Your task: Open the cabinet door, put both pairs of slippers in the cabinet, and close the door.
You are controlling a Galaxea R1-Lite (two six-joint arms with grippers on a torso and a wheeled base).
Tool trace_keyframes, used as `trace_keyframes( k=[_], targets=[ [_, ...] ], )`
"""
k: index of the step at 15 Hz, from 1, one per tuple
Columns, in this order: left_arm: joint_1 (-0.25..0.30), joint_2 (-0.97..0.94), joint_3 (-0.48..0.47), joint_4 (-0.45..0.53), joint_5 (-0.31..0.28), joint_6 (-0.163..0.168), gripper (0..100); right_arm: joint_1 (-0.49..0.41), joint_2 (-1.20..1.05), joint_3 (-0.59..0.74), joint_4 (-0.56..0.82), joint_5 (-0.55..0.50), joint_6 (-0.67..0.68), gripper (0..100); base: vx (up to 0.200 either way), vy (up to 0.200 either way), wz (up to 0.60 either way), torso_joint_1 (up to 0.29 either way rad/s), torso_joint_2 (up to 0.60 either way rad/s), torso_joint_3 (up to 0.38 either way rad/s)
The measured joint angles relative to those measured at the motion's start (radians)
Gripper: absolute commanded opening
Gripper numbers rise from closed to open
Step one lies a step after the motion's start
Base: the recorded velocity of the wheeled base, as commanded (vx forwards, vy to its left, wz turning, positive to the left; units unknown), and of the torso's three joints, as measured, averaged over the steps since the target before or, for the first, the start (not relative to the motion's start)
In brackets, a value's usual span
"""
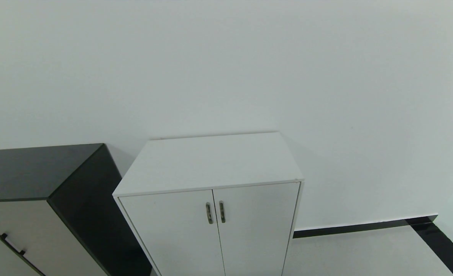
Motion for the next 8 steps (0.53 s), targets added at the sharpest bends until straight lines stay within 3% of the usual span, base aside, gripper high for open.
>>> trace_keyframes(
  k=[8],
  targets=[
    [0.000, 0.000, 0.000, 0.000, -0.003, 0.005, 0, -0.010, -0.054, 0.000, 0.000, -0.003, -0.010, 0, 0.000, 0.000, 0.00, 0.000, 0.00, 0.000]
  ],
)
